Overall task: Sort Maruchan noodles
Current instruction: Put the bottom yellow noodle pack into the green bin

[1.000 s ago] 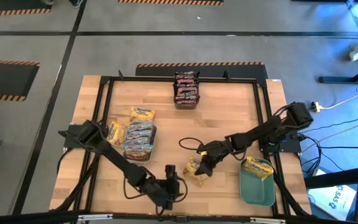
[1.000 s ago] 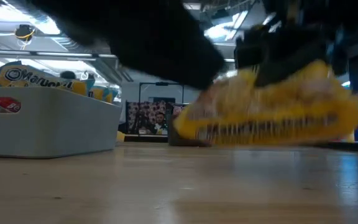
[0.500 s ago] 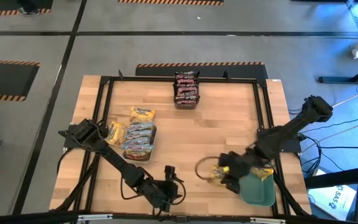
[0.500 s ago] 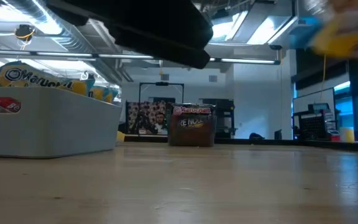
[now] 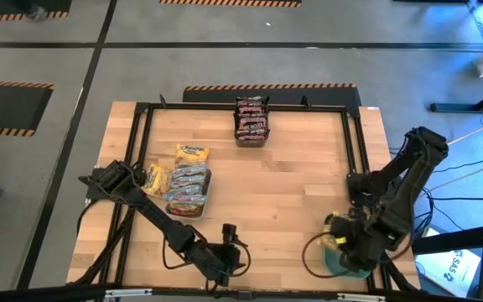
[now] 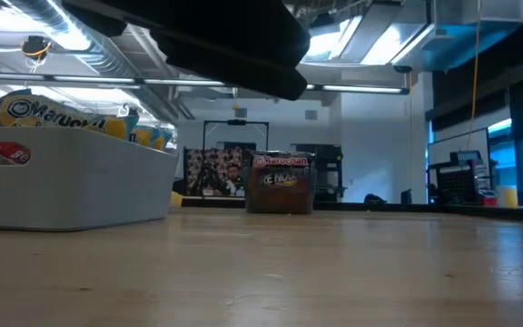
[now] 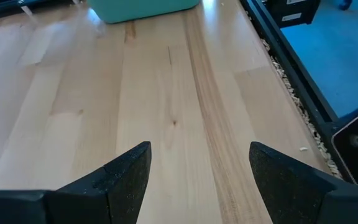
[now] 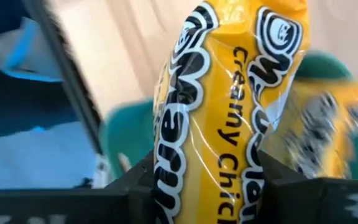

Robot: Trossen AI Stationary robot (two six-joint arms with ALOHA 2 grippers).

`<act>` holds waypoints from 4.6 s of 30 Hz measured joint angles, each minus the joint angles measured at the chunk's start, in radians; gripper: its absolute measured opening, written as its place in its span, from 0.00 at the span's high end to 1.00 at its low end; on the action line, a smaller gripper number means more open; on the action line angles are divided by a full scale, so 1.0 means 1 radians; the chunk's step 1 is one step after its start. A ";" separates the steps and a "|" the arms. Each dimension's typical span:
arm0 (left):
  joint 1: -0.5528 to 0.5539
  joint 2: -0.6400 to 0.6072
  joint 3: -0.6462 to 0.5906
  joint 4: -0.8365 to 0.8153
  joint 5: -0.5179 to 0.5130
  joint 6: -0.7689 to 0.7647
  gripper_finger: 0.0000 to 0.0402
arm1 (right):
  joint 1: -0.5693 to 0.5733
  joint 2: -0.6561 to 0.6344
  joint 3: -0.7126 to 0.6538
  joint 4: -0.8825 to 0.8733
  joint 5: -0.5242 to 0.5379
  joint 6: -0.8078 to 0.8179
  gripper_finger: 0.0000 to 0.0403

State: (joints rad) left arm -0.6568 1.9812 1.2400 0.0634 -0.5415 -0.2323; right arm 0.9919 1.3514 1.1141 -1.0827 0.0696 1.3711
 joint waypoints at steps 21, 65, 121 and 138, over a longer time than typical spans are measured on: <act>0.035 -0.002 0.001 0.000 0.098 -0.004 0.33 | 0.121 0.035 -0.238 0.134 0.095 0.128 0.71; 0.027 -0.021 0.003 -0.053 0.146 0.002 0.33 | -0.034 0.034 -0.011 0.098 0.024 0.111 0.50; 0.043 -0.022 0.002 -0.055 0.143 0.035 0.33 | 0.022 0.296 0.174 -0.176 -0.006 0.266 1.00; 0.043 -0.022 0.001 -0.055 0.164 0.033 0.33 | -0.020 0.297 0.157 -0.117 -0.064 0.390 0.61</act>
State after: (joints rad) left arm -0.6136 1.9594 1.2411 0.0082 -0.3772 -0.1989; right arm 0.9714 1.6482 1.2708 -1.1992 0.0059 1.7613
